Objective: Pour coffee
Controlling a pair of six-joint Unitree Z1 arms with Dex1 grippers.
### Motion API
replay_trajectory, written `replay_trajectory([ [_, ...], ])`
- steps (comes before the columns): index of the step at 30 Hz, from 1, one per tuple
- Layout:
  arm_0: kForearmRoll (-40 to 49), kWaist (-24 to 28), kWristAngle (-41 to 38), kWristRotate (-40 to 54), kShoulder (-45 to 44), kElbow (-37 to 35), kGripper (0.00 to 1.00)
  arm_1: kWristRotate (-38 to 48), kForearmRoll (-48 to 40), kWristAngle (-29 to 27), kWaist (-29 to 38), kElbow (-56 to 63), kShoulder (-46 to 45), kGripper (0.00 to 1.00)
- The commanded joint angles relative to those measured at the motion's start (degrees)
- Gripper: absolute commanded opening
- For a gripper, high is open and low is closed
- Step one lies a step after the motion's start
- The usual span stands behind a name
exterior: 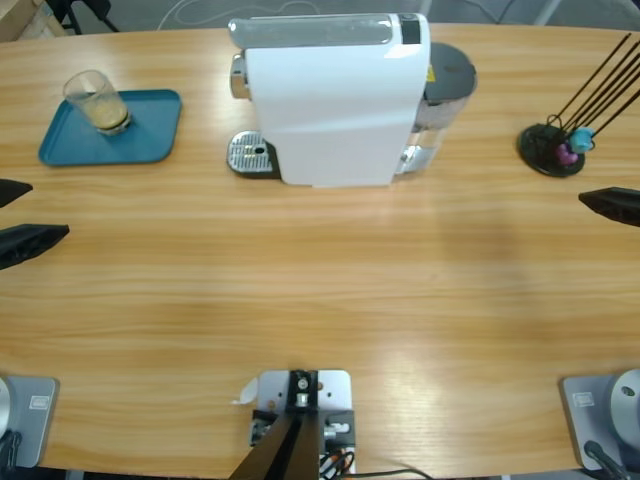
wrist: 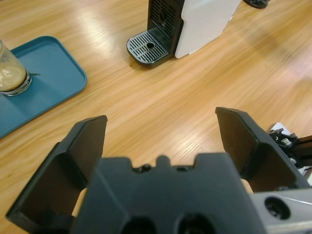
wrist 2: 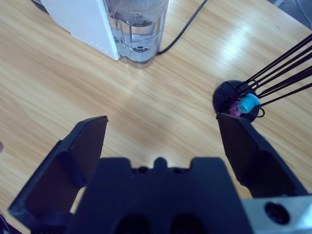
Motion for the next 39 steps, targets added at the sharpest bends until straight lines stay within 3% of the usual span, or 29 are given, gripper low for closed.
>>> replay_trajectory([
  [1,-2.7,-0.6,0.3,-0.2,1.1,2.7,0.968,0.7,-0.3,0.6,0.6,1.1,1.0,1.0],
  [11,12.1,-0.5,-2.0,1.7,1.2,-9.5,0.968,0.6,-1.2,0.7,0.6,2.8,-4.7,1.0],
  [18,10.0,-0.5,-2.2,2.0,-2.0,-5.2,0.968,0.6,-1.5,0.9,0.6,3.0,-4.5,1.0],
  [24,8.3,-0.5,-4.7,2.4,2.4,-5.2,0.968,0.6,-1.5,0.9,0.6,3.2,-5.7,1.0],
  [34,7.8,-0.5,-5.1,2.2,0.5,-4.6,0.966,0.7,-1.6,0.8,0.6,3.5,-6.6,1.0],
  [36,3.6,-0.5,-5.9,-0.4,-0.4,0.8,0.978,0.7,-1.6,0.8,0.6,3.6,-7.0,1.0],
  [37,-2.6,-0.7,-7.8,-0.4,-1.9,4.3,0.983,0.7,-1.6,0.8,0.6,3.6,-7.0,1.0],
  [39,-2.3,-0.7,-3.4,-0.3,-5.7,4.1,0.998,0.7,-1.6,0.8,0.6,3.6,-7.0,1.0],
])
